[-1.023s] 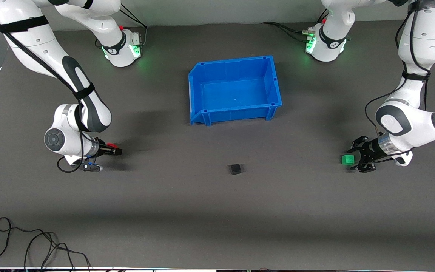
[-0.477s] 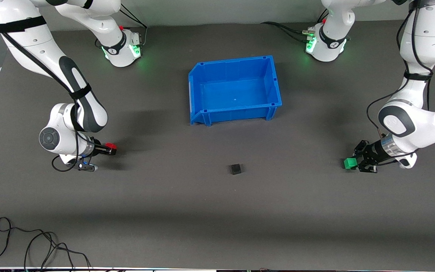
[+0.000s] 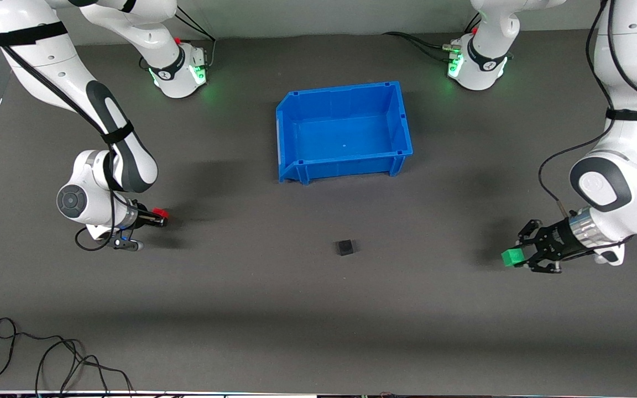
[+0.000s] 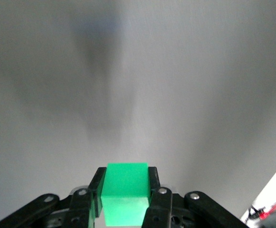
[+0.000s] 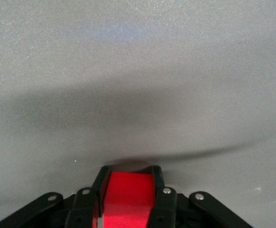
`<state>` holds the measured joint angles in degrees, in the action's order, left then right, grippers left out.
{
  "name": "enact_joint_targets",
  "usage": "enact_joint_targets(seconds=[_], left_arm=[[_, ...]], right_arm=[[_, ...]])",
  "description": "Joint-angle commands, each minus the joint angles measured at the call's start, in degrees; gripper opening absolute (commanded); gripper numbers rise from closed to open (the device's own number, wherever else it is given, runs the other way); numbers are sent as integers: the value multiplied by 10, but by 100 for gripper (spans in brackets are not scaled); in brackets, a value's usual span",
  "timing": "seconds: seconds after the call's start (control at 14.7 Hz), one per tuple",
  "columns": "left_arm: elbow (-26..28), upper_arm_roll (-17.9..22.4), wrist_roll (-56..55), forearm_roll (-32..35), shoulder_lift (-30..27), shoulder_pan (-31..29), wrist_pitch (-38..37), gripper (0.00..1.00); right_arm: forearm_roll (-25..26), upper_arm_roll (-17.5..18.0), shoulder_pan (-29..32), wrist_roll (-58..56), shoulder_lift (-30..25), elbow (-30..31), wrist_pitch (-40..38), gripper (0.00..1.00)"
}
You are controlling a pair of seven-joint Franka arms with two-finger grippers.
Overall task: Attach green and red cubes to black cube
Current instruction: 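Carry the red cube with the right gripper while the left gripper carries green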
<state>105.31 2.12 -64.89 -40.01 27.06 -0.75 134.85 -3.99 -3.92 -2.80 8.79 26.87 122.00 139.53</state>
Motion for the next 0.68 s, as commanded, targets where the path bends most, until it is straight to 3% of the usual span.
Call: enact_joint_targets(seconds=[0.0, 0.2, 0.41, 0.61], left_arm=[[-41, 8, -76, 9, 15, 46, -5, 33], [-70, 9, -126, 9, 33, 83, -1, 33], [-98, 9, -176, 30, 52, 105, 0, 33], [-113, 9, -226, 46, 72, 130, 36, 33]], right_arm=[[-20, 0, 0, 4, -12, 2, 12, 0], [-123, 0, -4, 8, -17, -13, 7, 0], [-161, 3, -5, 38, -19, -27, 7, 0], [-174, 5, -50, 174, -13, -61, 7, 0]])
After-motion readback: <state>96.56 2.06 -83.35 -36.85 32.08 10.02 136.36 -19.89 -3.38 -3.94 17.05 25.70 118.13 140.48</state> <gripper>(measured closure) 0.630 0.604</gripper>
